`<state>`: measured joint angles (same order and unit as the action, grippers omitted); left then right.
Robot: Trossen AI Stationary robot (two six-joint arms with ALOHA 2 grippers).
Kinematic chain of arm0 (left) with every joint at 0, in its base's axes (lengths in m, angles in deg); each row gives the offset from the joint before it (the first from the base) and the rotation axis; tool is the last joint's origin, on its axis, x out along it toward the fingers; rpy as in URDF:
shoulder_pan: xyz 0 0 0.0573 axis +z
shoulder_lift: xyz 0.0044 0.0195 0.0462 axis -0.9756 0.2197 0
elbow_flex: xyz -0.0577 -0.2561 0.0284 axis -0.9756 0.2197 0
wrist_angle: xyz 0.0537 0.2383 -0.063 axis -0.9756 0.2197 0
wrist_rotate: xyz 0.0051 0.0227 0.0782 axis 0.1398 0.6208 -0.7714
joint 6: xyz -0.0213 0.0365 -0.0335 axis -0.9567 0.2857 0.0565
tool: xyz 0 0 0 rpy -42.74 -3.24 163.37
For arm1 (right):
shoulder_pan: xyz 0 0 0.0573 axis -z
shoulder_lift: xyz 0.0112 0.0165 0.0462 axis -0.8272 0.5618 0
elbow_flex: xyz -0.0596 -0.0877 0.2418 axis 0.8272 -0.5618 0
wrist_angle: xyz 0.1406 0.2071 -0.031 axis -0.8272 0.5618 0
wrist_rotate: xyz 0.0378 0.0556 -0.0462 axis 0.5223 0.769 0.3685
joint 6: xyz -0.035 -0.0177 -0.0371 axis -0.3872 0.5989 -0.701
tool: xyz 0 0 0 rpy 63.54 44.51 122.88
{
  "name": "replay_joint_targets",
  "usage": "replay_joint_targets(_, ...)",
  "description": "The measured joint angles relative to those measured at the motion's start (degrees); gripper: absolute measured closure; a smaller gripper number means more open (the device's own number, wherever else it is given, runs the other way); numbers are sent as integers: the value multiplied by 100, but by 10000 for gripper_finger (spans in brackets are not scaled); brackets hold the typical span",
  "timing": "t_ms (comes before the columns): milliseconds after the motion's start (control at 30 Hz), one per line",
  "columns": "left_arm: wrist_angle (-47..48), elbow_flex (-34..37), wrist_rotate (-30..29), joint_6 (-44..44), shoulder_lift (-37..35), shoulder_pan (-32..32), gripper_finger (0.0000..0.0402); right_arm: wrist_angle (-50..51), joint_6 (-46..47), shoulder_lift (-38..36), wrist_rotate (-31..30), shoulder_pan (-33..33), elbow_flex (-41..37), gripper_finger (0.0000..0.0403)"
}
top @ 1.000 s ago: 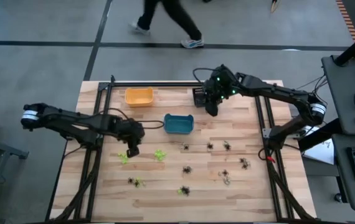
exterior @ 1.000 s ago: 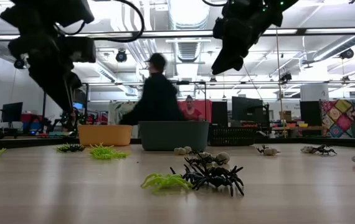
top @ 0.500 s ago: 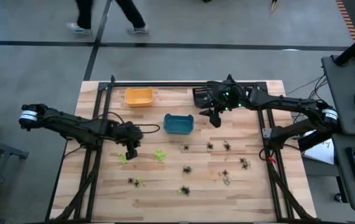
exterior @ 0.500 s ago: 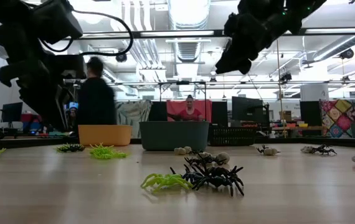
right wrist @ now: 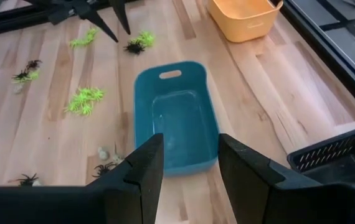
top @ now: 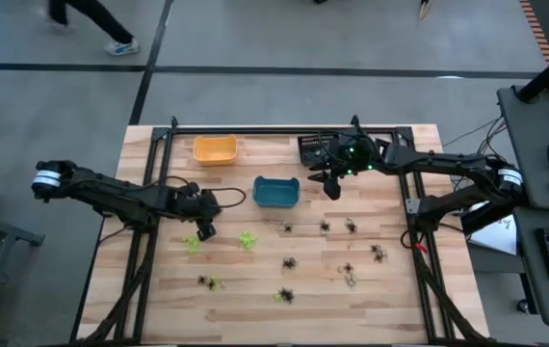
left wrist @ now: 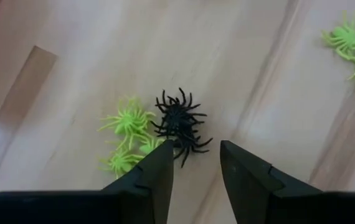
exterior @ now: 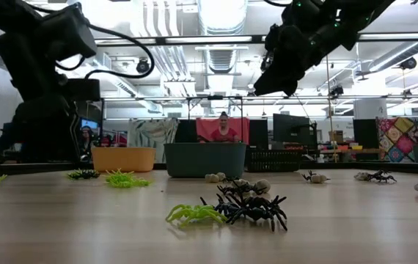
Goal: Sort Halloween decoration
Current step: Put the black spider toy into the yellow bin
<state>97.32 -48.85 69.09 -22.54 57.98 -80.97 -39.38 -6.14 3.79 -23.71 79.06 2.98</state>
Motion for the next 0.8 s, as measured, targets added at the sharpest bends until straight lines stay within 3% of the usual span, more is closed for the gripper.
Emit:
replay_joint_targets(233, -505, 126, -33, -41, 230, 0, 286, -1, -14, 13, -6, 0, 0, 259)
replay_joint_targets(800, -691, 294, -209, -519, 794, -5, 294, 0, -3, 13, -88, 0, 0, 259)
